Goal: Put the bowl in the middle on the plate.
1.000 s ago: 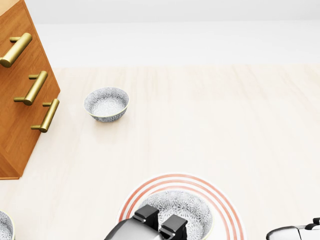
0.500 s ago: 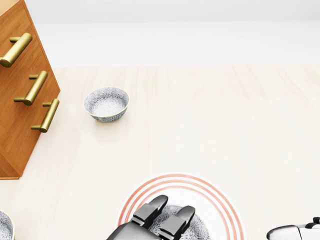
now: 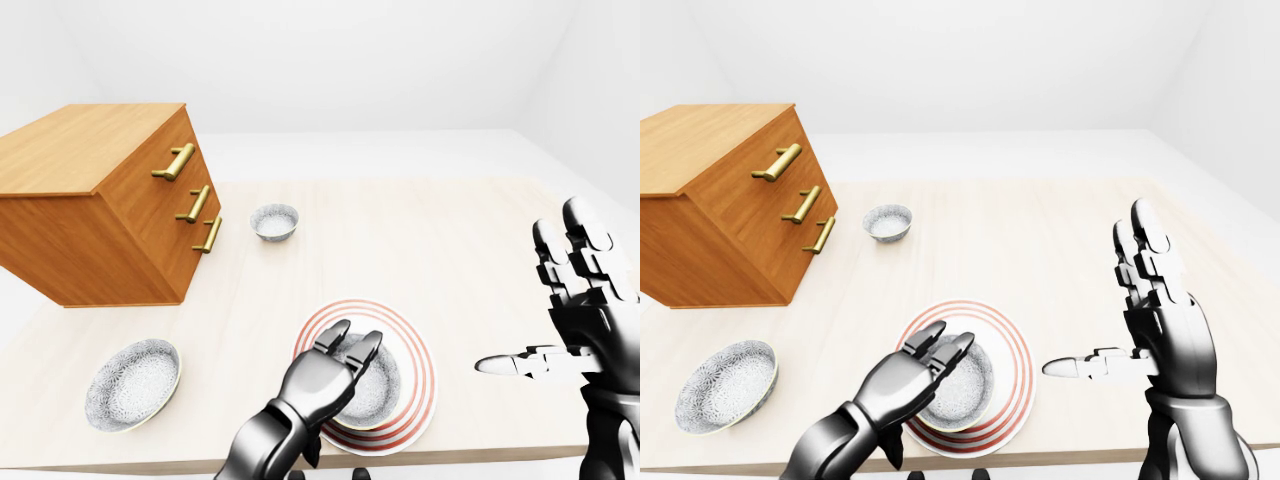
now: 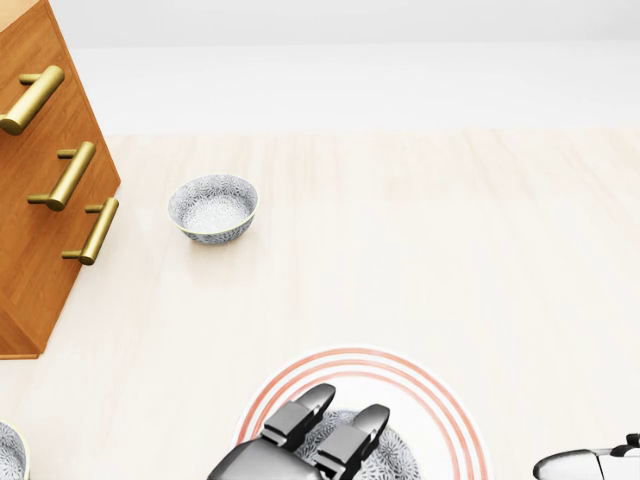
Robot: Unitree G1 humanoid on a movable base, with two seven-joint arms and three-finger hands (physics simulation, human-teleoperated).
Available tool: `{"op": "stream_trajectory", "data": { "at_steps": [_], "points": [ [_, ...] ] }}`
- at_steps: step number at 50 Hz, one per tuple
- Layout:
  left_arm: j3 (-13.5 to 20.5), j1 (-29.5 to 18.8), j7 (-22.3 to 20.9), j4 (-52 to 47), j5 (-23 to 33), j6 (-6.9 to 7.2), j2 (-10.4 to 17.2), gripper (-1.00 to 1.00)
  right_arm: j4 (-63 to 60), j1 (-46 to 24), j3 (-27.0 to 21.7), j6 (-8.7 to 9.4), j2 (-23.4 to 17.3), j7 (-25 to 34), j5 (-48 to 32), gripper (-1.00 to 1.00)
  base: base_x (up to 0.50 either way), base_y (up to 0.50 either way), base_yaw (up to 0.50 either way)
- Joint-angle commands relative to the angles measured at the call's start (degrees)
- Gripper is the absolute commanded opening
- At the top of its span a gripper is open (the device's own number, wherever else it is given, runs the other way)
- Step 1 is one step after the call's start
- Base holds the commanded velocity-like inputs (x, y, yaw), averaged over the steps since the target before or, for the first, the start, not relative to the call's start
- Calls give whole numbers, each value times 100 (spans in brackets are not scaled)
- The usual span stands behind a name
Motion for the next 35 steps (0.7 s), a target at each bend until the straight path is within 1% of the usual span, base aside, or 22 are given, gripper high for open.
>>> {"op": "stream_trajectory", "data": {
  "at_steps": [1, 4, 13, 18, 23, 25, 28, 30, 31, 33, 35],
  "points": [
    [86, 29, -273, -294, -293, 0, -27, 100, -12, -5, -3, 0, -3, 3, -7, 100, 0, 0, 0],
    [123, 39, -364, -392, -395, 0, -10, 100, 71, 7, 13, 0, 5, 16, -27, 100, 0, 0, 0],
    [207, -51, -365, -285, -496, 0, -46, 100, 66, -12, 7, 0, -14, -2, -16, 100, 0, 0, 0],
    [228, -15, -470, -384, -539, 0, -54, 100, 133, -13, 10, 0, -18, -3, -22, 100, 0, 0, 0],
    [337, -15, -439, -328, -616, 0, -22, 100, 135, -23, 17, 0, -31, -15, -28, 100, 0, 0, 0],
    [363, 141, -586, -543, -736, 0, 13, 100, 125, -16, 19, 0, -27, -12, -26, 100, 0, 0, 0],
    [412, 235, -752, -771, -883, 0, 25, 100, 25, -7, 9, 0, -26, -22, -15, 100, 0, 0, 0],
    [445, 354, -752, -1014, -1021, 0, 83, 100, -9, -5, -1, 0, -19, -18, -19, 100, 0, 0, 0],
    [456, 394, -752, -1119, -1099, 0, 55, 100, 32, -4, 2, 0, -13, -8, -30, 100, 0, 0, 0],
    [510, 431, -752, -1318, -1216, 0, 115, 100, 139, -6, 19, 0, -7, 2, -54, 100, 0, 0, 0],
    [591, 393, -752, -1521, -1371, 0, 82, 100, 142, -12, 26, 0, -17, -7, -54, 100, 0, 0, 0]
  ]
}}
